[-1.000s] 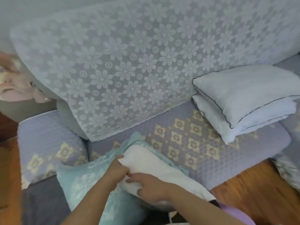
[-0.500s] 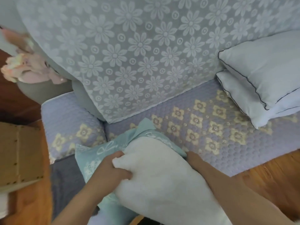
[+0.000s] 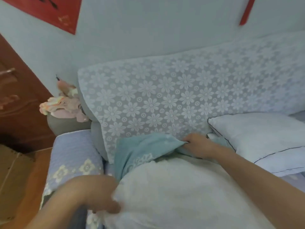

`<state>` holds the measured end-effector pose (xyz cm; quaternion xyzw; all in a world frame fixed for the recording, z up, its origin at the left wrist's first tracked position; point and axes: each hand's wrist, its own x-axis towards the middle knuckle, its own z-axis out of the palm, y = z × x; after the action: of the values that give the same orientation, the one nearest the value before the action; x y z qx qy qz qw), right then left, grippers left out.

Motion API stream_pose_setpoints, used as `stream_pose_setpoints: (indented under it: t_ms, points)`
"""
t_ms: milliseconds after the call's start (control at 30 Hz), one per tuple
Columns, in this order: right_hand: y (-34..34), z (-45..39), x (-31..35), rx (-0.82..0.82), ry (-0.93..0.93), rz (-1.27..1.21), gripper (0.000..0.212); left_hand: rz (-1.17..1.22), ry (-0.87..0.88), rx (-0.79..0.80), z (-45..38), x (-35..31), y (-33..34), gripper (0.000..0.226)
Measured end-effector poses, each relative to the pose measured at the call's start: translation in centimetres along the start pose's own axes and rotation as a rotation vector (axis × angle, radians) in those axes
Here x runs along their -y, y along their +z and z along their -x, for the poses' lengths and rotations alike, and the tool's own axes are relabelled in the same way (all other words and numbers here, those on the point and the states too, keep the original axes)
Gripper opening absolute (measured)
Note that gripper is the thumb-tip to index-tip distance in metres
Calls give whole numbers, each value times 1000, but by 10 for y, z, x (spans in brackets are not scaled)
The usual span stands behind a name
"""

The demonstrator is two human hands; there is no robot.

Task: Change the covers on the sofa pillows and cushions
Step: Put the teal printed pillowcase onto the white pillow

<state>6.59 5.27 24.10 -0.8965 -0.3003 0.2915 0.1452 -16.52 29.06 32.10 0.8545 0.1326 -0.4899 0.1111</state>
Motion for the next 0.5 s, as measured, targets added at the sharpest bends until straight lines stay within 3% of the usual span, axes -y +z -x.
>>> stream_pose_setpoints:
  t_ms: [100, 200, 300, 333, 433, 500]
  points:
    - [16, -17, -18, 29, 27, 37, 28, -154, -18, -248, -52, -35, 9, 42]
    - [21, -27, -36, 56, 28, 82, 30, 225, 204, -518, -110, -103, 4, 36]
    - [3, -27, -47, 79, 21, 45, 37, 408, 360, -438, -161, -166, 28, 41]
    - [-5, -27, -53, 63, 24, 18, 36, 389, 337, -472, -179, -177, 41, 45]
    - [-24, -29, -76, 25, 54, -98, 28, 408, 128, -894, -219, -187, 50, 41]
    - [-28, -29, -90, 14, 72, -178, 36, 389, 21, -1017, -231, -183, 32, 41]
